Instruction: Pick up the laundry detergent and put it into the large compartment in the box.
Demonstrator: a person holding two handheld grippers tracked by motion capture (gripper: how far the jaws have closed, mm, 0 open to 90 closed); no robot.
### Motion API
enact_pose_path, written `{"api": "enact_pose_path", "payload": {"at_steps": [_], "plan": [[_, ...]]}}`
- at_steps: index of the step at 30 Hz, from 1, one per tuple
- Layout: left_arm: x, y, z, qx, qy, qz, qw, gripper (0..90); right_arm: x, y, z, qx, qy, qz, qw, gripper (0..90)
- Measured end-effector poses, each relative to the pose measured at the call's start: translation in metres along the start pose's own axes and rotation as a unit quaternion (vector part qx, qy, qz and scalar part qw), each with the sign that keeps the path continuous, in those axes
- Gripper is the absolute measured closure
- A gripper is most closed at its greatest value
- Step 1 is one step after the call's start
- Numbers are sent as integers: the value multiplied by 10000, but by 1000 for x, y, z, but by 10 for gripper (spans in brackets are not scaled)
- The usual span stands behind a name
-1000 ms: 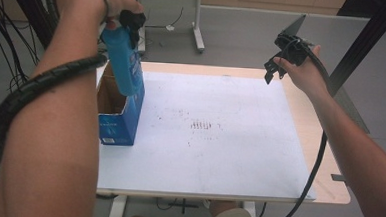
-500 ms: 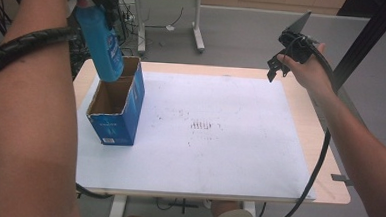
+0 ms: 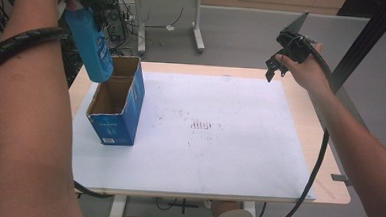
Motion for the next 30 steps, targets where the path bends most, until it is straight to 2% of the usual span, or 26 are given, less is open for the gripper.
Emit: {"api": "enact_pose_path", "payload": {"at_steps": [8,18,30], "plan": [[4,-7,-22,116,54,-22,9999,377,1,0,-1,9,-5,24,10000,101],[4,-8,-45,184,130,-83,9997,377,-5,3,2,-12,-60,-31,10000,101],[7,-9,-82,341,234,-140,9990,377,-7,7,4,-63,-42,-57,10000,101]]}}
Point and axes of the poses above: each handheld gripper's, and its own axes: z roughly backward along the jaws, y roughly out of its underside, x roughly to its left, the point moved 8 cm from there along -z, roughly forward along the jaws, and after that the axes turned 2 degrees about -z, right-handed, at the moved point
